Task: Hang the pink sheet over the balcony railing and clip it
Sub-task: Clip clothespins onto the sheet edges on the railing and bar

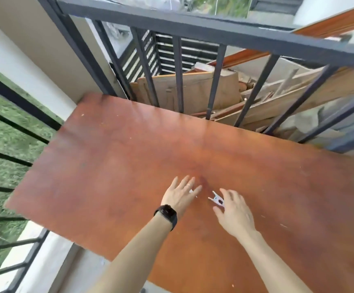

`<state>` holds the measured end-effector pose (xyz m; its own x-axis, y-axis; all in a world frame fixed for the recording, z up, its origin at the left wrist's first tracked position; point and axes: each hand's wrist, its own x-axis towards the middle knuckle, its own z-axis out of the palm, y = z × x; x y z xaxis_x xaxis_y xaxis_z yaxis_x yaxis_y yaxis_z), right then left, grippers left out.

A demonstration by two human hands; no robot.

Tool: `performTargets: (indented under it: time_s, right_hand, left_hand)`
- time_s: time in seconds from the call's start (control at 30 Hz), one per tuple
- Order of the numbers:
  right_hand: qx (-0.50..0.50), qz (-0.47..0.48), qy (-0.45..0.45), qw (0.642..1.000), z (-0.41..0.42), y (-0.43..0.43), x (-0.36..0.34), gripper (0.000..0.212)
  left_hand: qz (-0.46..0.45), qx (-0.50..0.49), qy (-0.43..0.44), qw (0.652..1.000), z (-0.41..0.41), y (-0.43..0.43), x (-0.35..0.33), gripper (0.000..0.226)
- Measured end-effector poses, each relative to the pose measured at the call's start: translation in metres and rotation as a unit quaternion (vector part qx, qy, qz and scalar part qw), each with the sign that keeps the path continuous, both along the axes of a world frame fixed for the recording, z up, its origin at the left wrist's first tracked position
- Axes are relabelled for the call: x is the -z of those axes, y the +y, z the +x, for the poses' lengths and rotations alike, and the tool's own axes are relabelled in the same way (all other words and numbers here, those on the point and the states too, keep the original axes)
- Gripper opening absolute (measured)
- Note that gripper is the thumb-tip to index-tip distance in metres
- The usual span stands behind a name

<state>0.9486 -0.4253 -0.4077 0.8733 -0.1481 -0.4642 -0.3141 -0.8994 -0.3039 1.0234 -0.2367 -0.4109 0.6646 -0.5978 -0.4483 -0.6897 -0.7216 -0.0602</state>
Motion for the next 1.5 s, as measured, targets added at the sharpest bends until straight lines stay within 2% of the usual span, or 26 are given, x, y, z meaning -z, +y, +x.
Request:
performTargets:
  time_s: [0.07,0.13,0.2,0.27,0.3,0.4,0.47,0.53,0.67,0.83,0.9,0.97,1.03,1.1,1.17,1.27,1.43,1.5]
  right_hand:
    - [-0.002,0.000,0.000,1.000,0.007,-0.002,0.015,0.058]
    - [-0.002,0.004,-0.019,1.000,0.008,-0.004,0.028,0.048]
    - [0.002,0.005,-0.047,0.999,0.006,-0.007,0.037,0.039]
    - [0.004,0.005,-0.072,0.997,0.002,-0.009,0.041,0.035]
    - [-0.002,0.008,-0.075,0.997,-0.001,-0.009,0.042,0.034]
    - [-0.018,0.066,0.002,0.998,-0.004,0.005,0.025,0.029]
    - [-0.030,0.149,0.066,0.986,-0.010,0.028,0.005,0.027]
    - [-0.052,0.214,0.085,0.972,-0.022,0.060,-0.017,0.020]
    - [-0.135,0.279,0.089,0.947,-0.058,0.148,-0.063,0.014]
    - [-0.319,0.302,0.082,0.895,-0.128,0.285,-0.119,0.016]
    - [-0.392,0.303,0.093,0.863,-0.175,0.343,-0.143,0.015]
    - [-0.476,0.309,0.097,0.818,-0.233,0.397,-0.167,0.011]
    - [-0.562,0.306,0.092,0.763,-0.296,0.444,-0.187,0.011]
    - [-0.644,0.297,0.084,0.700,-0.364,0.486,-0.204,0.012]
    - [-0.702,0.293,0.083,0.644,-0.434,0.522,-0.221,0.004]
    - [-0.756,0.316,0.080,0.568,-0.536,0.562,-0.255,0.002]
    - [-0.804,0.359,0.103,0.463,-0.686,0.617,-0.303,0.005]
    - [-0.824,0.372,0.093,0.417,-0.742,0.640,-0.319,0.008]
  left_hand:
    - [-0.012,0.009,-0.016,1.000,0.006,-0.003,0.015,0.054]
    - [-0.024,-0.021,-0.023,0.999,0.006,-0.003,0.023,0.032]
    - [-0.062,-0.046,-0.025,0.997,0.004,0.000,0.026,0.025]
    - [-0.075,-0.143,0.035,0.986,-0.008,0.012,0.024,0.022]
    - [-0.082,-0.222,0.072,0.969,-0.016,0.018,0.021,0.024]
    - [-0.194,-0.441,0.147,0.864,-0.048,0.052,0.008,0.033]
    - [-0.243,-0.525,0.157,0.801,-0.075,0.082,-0.007,0.035]
    - [-0.275,-0.581,0.145,0.752,-0.109,0.117,-0.024,0.032]
    - [-0.341,-0.668,0.106,0.653,-0.203,0.194,-0.064,0.021]
    - [-0.370,-0.755,-0.007,0.541,-0.361,0.279,-0.111,0.018]
    - [-0.358,-0.791,-0.063,0.492,-0.437,0.304,-0.131,0.018]
    - [-0.345,-0.819,-0.133,0.438,-0.517,0.325,-0.146,0.032]
    - [-0.325,-0.840,-0.191,0.390,-0.599,0.341,-0.162,0.043]
    - [-0.305,-0.859,-0.235,0.337,-0.683,0.355,-0.177,0.040]
    - [-0.277,-0.871,-0.290,0.283,-0.765,0.364,-0.194,0.036]
    - [-0.222,-0.887,-0.354,0.198,-0.872,0.363,-0.224,0.030]
    - [-0.146,-0.894,-0.413,0.094,-1.008,0.357,-0.274,0.016]
    - [-0.131,-0.892,-0.428,0.058,-1.053,0.356,-0.289,0.019]
